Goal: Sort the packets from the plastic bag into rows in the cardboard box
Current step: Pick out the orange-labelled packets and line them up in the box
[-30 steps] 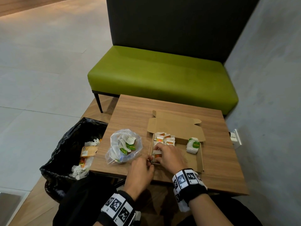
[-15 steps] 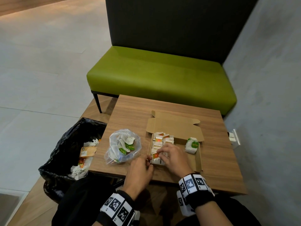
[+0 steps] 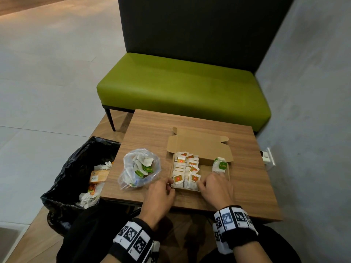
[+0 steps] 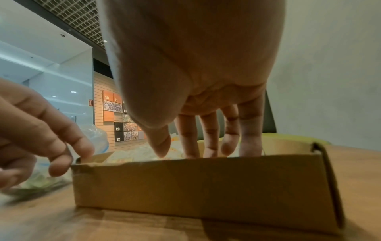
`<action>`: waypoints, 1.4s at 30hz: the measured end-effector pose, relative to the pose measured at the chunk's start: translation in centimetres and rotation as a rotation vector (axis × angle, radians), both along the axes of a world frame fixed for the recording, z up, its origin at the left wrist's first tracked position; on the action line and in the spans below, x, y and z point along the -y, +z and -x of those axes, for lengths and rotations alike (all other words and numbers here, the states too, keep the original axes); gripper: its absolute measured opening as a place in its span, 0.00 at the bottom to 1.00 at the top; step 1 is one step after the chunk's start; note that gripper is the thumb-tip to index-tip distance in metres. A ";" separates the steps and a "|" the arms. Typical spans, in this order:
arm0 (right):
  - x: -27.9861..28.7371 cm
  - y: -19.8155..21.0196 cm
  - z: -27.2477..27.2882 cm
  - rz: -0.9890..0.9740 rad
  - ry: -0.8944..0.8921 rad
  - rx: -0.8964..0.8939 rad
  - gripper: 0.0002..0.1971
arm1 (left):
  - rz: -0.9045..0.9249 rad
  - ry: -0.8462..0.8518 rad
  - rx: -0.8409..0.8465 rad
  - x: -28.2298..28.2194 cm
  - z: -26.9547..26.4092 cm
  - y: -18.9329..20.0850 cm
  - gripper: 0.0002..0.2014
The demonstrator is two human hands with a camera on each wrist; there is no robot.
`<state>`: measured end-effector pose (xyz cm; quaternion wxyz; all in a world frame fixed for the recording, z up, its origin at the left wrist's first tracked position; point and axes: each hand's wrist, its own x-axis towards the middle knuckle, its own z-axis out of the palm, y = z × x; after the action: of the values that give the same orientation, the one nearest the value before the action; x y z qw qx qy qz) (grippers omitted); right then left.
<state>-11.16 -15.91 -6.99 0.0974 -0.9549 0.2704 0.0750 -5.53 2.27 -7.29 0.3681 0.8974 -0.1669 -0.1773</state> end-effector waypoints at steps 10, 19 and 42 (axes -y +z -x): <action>-0.7 -0.8 -0.9 -0.205 -0.139 -0.074 0.20 | -0.003 0.010 0.018 0.1 0.1 -0.1 0.15; -1.3 -1.2 -0.8 -0.410 -0.267 0.064 0.09 | -0.030 0.017 0.027 0.1 -0.1 -0.1 0.14; -3.6 2.1 -0.9 -0.231 -0.158 0.522 0.09 | -0.359 0.196 0.336 -8.0 -5.8 7.1 0.11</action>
<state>-10.25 -12.31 -4.85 0.2774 -0.9004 0.2993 -0.1507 0.30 10.30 -0.22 0.1854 0.9770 -0.1038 -0.0163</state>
